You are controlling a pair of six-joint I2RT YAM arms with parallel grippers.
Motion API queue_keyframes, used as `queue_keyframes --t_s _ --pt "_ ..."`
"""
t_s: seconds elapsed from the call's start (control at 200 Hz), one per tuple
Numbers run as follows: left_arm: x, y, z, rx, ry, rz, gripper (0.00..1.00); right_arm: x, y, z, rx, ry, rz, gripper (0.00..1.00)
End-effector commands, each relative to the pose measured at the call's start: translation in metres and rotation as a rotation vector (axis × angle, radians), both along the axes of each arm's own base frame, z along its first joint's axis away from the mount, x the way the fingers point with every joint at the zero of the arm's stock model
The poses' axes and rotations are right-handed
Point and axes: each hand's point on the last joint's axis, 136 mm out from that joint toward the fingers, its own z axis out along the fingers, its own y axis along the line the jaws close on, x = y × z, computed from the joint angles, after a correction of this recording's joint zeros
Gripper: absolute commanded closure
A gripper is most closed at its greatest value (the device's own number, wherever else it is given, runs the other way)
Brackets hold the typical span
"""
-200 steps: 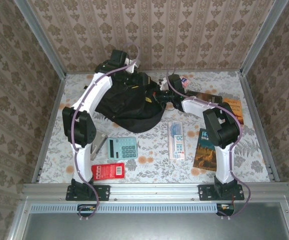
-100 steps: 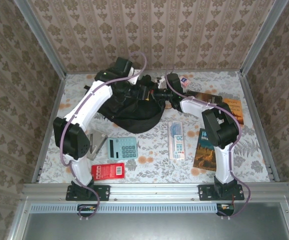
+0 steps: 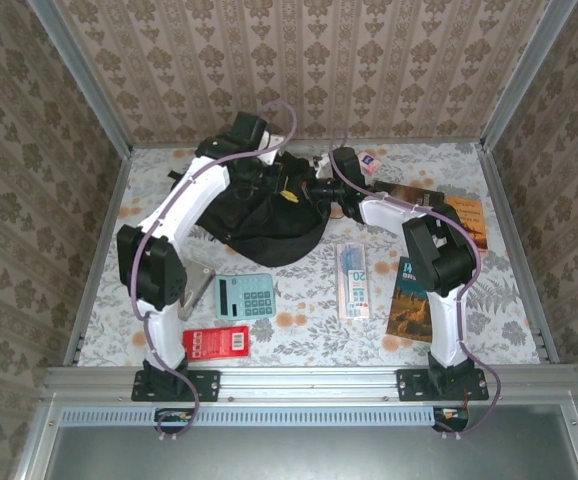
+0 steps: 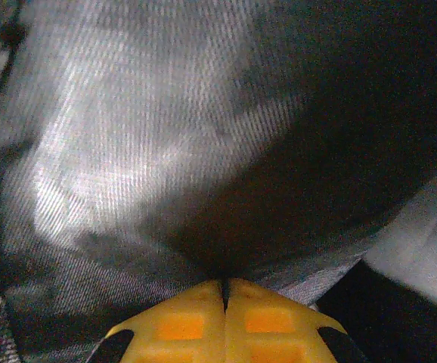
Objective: Pack the student bag
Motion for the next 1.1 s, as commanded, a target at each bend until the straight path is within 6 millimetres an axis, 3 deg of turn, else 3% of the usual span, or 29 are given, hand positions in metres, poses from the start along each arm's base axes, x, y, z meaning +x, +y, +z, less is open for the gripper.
queue_keyframes --t_s 0.0,0.065,0.1,0.16,0.32,0.42,0.565,0.64,0.7,0.815,0.985,1.095 --pt "0.010 0.000 0.018 -0.057 -0.046 0.010 1.00 -0.001 -0.003 0.018 -0.027 -0.052 0.014 1.00" --pt "0.015 0.006 0.035 -0.105 -0.080 0.045 1.00 0.000 -0.015 0.020 -0.071 -0.067 -0.012 1.00" --pt "0.026 0.021 0.045 -0.132 -0.099 0.089 1.00 -0.001 -0.023 0.024 -0.112 -0.081 -0.031 0.95" --pt "0.032 0.029 0.061 -0.170 -0.130 0.107 1.00 -0.005 -0.040 0.028 -0.220 -0.107 -0.061 0.87" --pt "0.051 0.046 0.093 -0.223 -0.178 0.154 1.00 -0.015 -0.081 0.051 -0.462 -0.189 -0.132 0.53" --pt "0.059 0.056 0.096 -0.240 -0.185 0.194 1.00 -0.017 -0.109 0.054 -0.550 -0.188 -0.187 0.44" --pt "0.063 0.071 0.087 -0.290 -0.162 0.258 1.00 -0.012 -0.164 0.034 -0.699 -0.116 -0.335 0.39" --pt "0.063 0.073 0.081 -0.333 -0.153 0.282 1.00 -0.005 -0.189 0.022 -0.884 -0.141 -0.363 0.33" --pt "0.063 0.072 0.074 -0.362 -0.133 0.290 1.00 0.006 -0.208 0.013 -1.085 -0.158 -0.331 0.31" --pt "0.064 0.073 0.063 -0.419 -0.087 0.301 1.00 0.040 -0.235 0.002 -1.230 -0.158 -0.325 0.26" --pt "0.065 0.078 0.061 -0.459 -0.074 0.327 1.00 0.098 -0.265 -0.017 -1.180 -0.112 -0.348 0.16" --pt "0.065 0.076 0.055 -0.473 -0.047 0.328 1.00 0.128 -0.279 -0.042 -1.163 -0.077 -0.319 0.07"
